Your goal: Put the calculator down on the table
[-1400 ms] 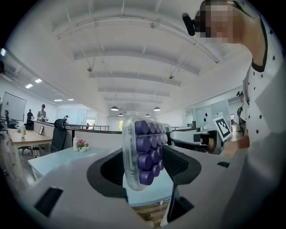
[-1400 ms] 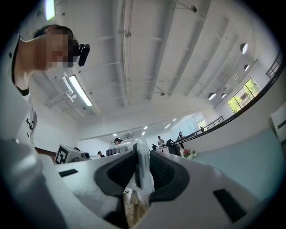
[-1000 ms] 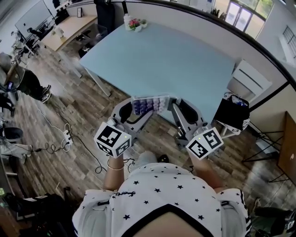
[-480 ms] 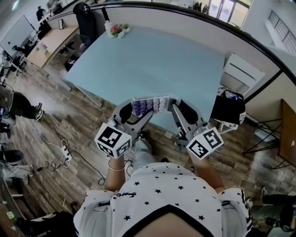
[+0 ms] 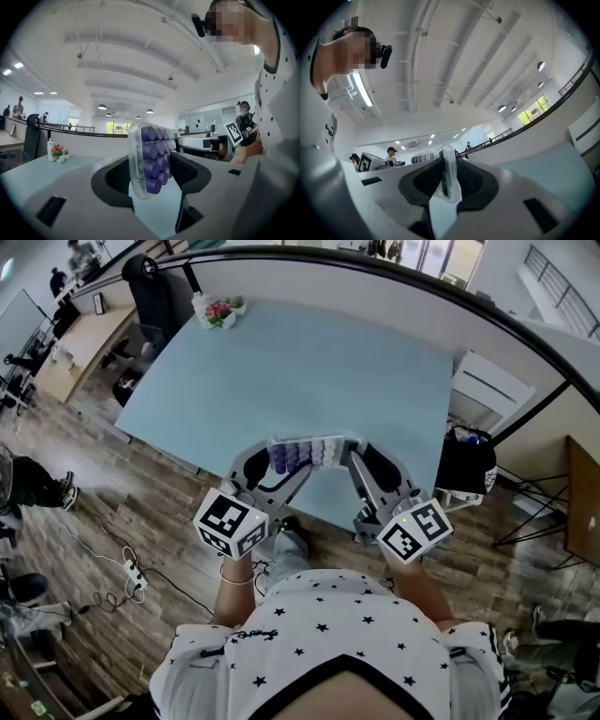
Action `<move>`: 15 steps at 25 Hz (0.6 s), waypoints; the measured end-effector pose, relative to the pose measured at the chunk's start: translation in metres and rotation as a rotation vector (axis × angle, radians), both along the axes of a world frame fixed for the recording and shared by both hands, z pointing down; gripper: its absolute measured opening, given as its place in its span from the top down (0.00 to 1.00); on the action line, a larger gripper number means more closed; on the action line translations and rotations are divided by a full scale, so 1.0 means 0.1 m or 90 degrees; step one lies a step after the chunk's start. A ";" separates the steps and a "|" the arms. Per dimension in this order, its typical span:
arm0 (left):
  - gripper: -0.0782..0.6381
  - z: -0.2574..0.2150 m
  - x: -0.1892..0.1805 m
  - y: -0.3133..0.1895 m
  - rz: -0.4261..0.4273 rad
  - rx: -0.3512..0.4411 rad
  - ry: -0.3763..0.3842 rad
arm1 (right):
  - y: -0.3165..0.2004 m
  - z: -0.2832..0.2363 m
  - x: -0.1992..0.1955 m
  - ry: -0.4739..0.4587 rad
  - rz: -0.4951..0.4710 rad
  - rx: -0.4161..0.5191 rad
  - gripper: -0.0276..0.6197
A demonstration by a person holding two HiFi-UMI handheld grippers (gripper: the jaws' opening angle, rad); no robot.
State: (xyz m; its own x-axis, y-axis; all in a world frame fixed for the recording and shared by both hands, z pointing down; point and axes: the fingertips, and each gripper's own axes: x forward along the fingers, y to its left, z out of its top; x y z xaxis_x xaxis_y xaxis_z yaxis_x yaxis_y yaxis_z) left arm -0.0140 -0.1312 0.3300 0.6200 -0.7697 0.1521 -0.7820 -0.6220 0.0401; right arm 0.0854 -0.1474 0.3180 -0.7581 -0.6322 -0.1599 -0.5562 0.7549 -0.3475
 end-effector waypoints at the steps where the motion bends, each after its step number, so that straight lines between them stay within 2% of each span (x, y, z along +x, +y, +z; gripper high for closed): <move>1: 0.52 0.02 -0.05 -0.06 0.002 -0.002 0.000 | -0.06 0.02 -0.05 0.001 0.002 -0.003 0.84; 10: 0.52 0.09 -0.64 -0.70 0.014 -0.026 0.017 | -0.68 0.07 -0.64 0.018 0.015 -0.027 0.84; 15: 0.52 0.16 -0.82 -0.90 0.023 -0.038 0.022 | -0.87 0.12 -0.83 0.029 0.021 -0.037 0.84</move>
